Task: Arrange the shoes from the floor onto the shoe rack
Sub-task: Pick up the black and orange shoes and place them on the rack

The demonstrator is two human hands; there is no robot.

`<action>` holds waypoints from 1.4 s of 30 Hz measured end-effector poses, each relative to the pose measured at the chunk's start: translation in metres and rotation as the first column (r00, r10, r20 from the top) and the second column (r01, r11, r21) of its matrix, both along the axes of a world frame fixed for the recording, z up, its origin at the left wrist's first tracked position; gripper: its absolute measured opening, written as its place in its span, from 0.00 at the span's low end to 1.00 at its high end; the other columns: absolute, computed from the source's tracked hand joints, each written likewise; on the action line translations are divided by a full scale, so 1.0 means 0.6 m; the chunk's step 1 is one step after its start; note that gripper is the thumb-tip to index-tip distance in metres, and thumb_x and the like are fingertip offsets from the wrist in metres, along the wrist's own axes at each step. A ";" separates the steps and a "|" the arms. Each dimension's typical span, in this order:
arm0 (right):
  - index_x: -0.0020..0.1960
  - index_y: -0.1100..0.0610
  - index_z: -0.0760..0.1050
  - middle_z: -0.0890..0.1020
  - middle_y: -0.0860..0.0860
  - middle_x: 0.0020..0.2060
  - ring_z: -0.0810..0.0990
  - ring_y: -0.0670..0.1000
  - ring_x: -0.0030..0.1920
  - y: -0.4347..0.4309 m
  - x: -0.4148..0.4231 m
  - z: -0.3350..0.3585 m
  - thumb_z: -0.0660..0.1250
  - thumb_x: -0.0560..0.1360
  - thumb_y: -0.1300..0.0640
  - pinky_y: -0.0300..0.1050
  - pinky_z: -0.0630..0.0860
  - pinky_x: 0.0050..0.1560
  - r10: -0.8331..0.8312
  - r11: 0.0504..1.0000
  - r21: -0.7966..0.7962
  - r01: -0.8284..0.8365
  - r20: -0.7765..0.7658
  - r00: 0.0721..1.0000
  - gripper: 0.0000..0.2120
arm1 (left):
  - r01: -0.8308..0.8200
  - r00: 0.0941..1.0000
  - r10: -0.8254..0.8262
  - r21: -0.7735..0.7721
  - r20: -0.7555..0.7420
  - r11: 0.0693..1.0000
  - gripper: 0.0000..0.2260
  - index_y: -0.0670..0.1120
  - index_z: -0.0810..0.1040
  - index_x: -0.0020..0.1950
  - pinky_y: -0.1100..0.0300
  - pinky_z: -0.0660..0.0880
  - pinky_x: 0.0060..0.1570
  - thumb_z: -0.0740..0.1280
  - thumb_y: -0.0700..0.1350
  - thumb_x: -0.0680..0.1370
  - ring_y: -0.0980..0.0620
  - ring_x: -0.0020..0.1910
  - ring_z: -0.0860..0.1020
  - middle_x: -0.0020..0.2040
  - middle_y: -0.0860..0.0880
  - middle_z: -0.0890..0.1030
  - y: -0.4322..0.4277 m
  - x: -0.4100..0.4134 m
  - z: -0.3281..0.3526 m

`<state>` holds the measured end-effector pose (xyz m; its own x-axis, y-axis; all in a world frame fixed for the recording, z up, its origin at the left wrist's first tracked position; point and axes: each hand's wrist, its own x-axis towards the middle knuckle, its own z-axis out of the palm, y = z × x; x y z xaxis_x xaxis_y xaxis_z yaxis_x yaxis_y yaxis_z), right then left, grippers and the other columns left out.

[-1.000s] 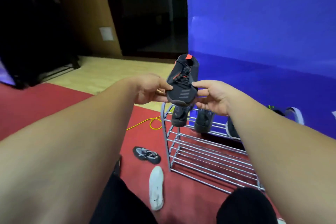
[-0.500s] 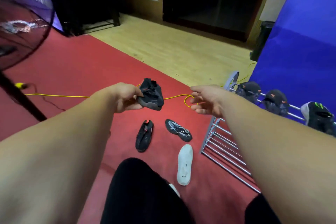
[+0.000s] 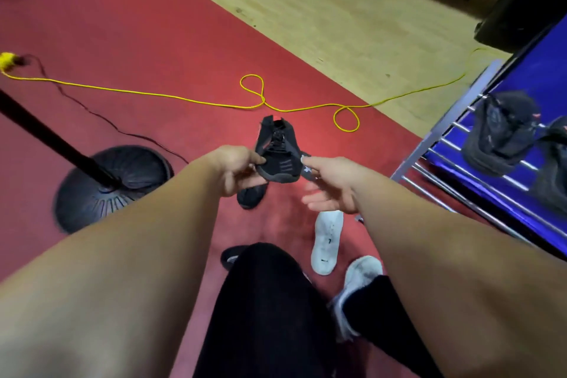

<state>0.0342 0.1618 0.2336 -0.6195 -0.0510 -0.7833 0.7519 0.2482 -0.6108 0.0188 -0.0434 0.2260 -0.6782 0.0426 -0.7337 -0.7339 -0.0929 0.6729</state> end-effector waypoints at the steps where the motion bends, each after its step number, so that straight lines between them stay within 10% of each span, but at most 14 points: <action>1: 0.63 0.58 0.74 0.82 0.57 0.51 0.87 0.57 0.41 0.000 -0.008 -0.020 0.70 0.78 0.41 0.48 0.84 0.33 -0.007 0.999 -0.043 0.009 0.044 0.999 0.24 | 0.010 1.000 -0.011 0.036 0.027 0.999 0.06 0.37 0.77 0.54 0.58 0.83 0.42 0.61 0.37 0.84 0.51 0.44 0.81 0.45 0.43 0.81 0.010 -0.007 -0.016; 10: 0.50 0.58 0.76 0.84 0.51 0.29 0.82 0.47 0.25 0.044 -0.100 -0.220 0.66 0.81 0.65 0.38 0.80 0.27 -0.222 0.959 -0.154 0.239 0.123 0.967 0.04 | 0.034 0.978 -0.015 -0.091 0.208 0.995 0.11 0.44 0.78 0.54 0.55 0.81 0.41 0.61 0.50 0.85 0.48 0.38 0.79 0.42 0.47 0.79 0.044 -0.063 -0.237; 22: 0.60 0.45 0.78 0.88 0.46 0.45 0.87 0.47 0.40 0.056 -0.146 -0.499 0.63 0.83 0.65 0.44 0.76 0.42 -0.361 0.871 -0.313 0.378 0.112 0.926 0.16 | -0.255 0.910 0.295 -0.168 0.291 0.952 0.10 0.43 0.70 0.41 0.56 0.73 0.36 0.61 0.41 0.82 0.49 0.33 0.72 0.37 0.46 0.73 0.030 -0.170 -0.451; 27: 0.72 0.44 0.73 0.86 0.49 0.59 0.86 0.50 0.48 0.072 -0.140 -0.581 0.61 0.83 0.67 0.45 0.80 0.45 -0.353 0.863 -0.342 0.372 0.117 0.928 0.25 | -0.597 0.725 0.614 -0.161 0.313 0.786 0.11 0.43 0.75 0.42 0.52 0.77 0.62 0.62 0.46 0.81 0.45 0.46 0.80 0.43 0.43 0.83 0.011 -0.172 -0.533; 33: 0.73 0.45 0.73 0.83 0.49 0.64 0.84 0.51 0.59 0.099 -0.111 -0.644 0.58 0.82 0.69 0.46 0.82 0.45 -0.386 0.816 -0.385 0.431 0.192 0.902 0.26 | -0.762 0.599 0.743 -0.072 0.298 0.644 0.12 0.41 0.74 0.44 0.49 0.76 0.65 0.61 0.46 0.83 0.42 0.55 0.81 0.24 0.43 0.80 0.018 -0.168 -0.577; 38: 0.73 0.46 0.72 0.82 0.48 0.66 0.81 0.53 0.65 0.114 -0.096 -0.662 0.57 0.83 0.70 0.50 0.82 0.53 -0.365 0.802 -0.441 0.404 0.174 0.915 0.26 | -0.716 0.634 0.708 -0.110 0.312 0.690 0.14 0.44 0.82 0.60 0.51 0.79 0.61 0.66 0.48 0.78 0.46 0.53 0.85 0.50 0.46 0.86 0.005 -0.180 -0.608; 42: 0.74 0.46 0.72 0.81 0.49 0.67 0.81 0.53 0.67 0.121 -0.091 -0.671 0.58 0.83 0.69 0.56 0.77 0.64 -0.314 0.809 -0.471 0.352 0.160 0.936 0.26 | -0.690 0.644 0.699 -0.159 0.311 0.706 0.06 0.45 0.75 0.43 0.58 0.76 0.51 0.66 0.46 0.78 0.49 0.35 0.74 0.36 0.47 0.78 -0.012 -0.176 -0.622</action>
<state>-0.0203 0.2344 -0.1693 -0.6123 -0.2357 -0.7547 0.7796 -0.3388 -0.5267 -0.0868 -0.0507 -0.1469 -0.2228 -0.3617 -0.9053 -0.6314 -0.6540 0.4167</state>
